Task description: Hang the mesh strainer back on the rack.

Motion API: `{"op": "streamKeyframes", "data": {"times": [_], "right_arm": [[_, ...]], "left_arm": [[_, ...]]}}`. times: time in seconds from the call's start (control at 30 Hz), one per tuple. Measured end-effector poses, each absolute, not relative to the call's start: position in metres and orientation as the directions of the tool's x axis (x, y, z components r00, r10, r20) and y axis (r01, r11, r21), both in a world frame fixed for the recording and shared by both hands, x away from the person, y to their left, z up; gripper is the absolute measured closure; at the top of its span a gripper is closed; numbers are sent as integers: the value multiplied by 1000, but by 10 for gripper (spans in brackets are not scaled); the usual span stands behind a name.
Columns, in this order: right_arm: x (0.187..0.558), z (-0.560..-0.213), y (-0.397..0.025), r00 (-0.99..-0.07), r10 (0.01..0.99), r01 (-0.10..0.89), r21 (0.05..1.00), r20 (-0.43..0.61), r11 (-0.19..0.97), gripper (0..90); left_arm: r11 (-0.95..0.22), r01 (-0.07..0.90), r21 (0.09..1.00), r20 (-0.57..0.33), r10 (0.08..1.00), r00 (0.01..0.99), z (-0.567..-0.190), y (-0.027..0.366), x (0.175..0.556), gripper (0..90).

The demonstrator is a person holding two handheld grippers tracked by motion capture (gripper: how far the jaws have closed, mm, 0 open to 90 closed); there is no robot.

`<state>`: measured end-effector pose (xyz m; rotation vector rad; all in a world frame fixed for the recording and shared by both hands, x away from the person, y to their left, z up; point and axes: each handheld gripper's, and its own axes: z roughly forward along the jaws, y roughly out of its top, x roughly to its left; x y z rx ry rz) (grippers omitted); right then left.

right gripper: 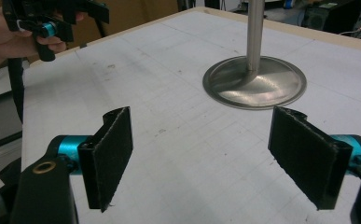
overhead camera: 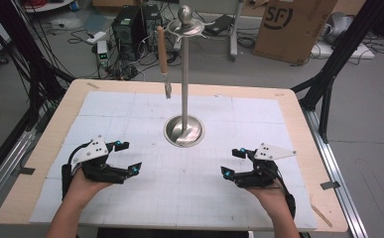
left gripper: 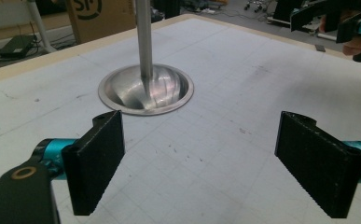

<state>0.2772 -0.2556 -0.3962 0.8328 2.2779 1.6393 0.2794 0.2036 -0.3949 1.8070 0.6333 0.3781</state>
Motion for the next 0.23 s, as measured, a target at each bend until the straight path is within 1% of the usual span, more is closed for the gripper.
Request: {"op": "streamKeyframes", "data": {"times": [0.23], "right_arm": [[276, -395, -256, -820, 551, 317, 924, 155, 212, 211]], "left_arm": [[-229, 239, 944, -57, 599, 799, -397, 203, 280, 163]]}}
